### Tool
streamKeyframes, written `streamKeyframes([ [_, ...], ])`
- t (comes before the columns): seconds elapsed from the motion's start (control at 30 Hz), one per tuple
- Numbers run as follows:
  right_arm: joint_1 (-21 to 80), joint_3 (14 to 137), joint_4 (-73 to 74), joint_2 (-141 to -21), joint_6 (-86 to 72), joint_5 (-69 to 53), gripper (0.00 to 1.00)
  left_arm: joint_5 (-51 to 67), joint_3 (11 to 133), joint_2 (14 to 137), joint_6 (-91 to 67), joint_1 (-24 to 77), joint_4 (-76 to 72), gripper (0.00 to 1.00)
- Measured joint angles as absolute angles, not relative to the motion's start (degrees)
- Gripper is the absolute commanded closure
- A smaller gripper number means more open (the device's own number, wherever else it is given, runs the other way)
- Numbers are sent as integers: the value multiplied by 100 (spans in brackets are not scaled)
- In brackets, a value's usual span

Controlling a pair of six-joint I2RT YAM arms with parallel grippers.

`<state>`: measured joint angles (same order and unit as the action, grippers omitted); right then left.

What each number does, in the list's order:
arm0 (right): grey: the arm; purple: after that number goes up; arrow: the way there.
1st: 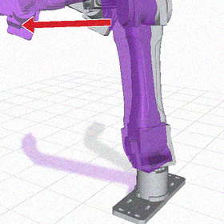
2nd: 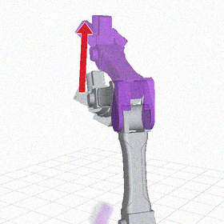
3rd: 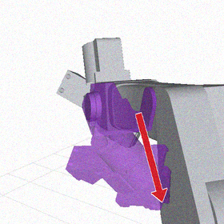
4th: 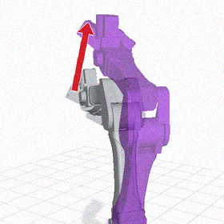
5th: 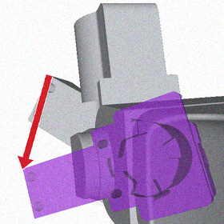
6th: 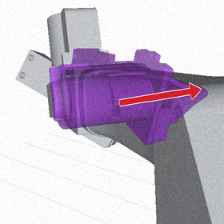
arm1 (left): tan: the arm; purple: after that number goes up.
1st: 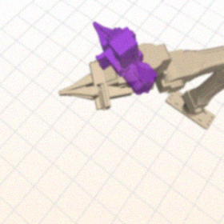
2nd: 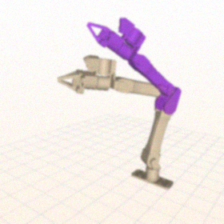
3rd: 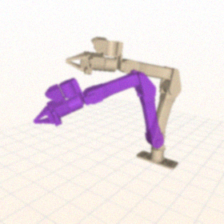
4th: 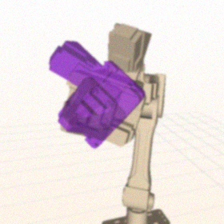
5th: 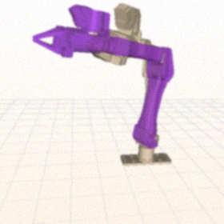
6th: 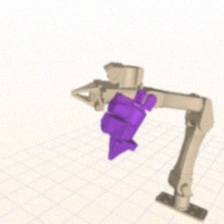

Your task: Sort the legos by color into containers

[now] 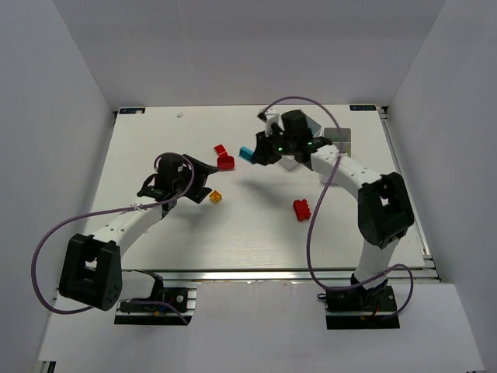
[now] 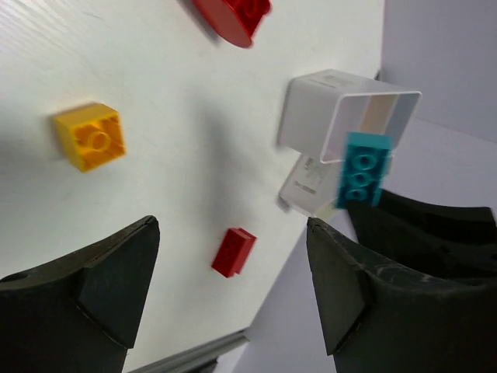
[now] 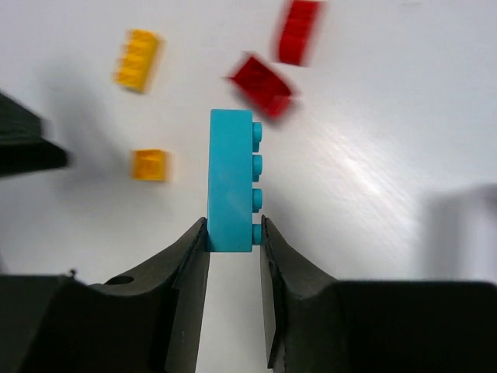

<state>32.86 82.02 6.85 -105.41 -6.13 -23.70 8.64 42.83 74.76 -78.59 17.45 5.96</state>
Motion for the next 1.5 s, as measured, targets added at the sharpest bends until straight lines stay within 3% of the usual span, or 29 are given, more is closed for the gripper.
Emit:
streamKeyframes([
  [0.37,1533,8694,1500,-10388,2668,-1369,100,644,4174,7065,-7081,1173,1190,16],
  [0.83,1238,9039,1487,-10669,3476,-633,99,646,4062,6932,-6735,943,1466,16],
  [0.93,1238,9048,1481,-10759,3494,-622,89,646,4058,6932,-6696,930,1485,16],
  [1.07,1238,9153,1461,-10932,3487,-620,59,644,4058,6932,-6617,910,1520,16],
  [1.17,1240,9183,1446,-11026,3468,-617,46,631,4066,6934,-6530,906,1590,16],
  [1.27,1238,9183,1444,-11037,3444,-631,39,589,4099,6943,-6429,888,1682,16],
  [1.5,1236,9183,1404,-10984,3393,-792,32,429,4296,7057,-6125,873,1855,19],
])
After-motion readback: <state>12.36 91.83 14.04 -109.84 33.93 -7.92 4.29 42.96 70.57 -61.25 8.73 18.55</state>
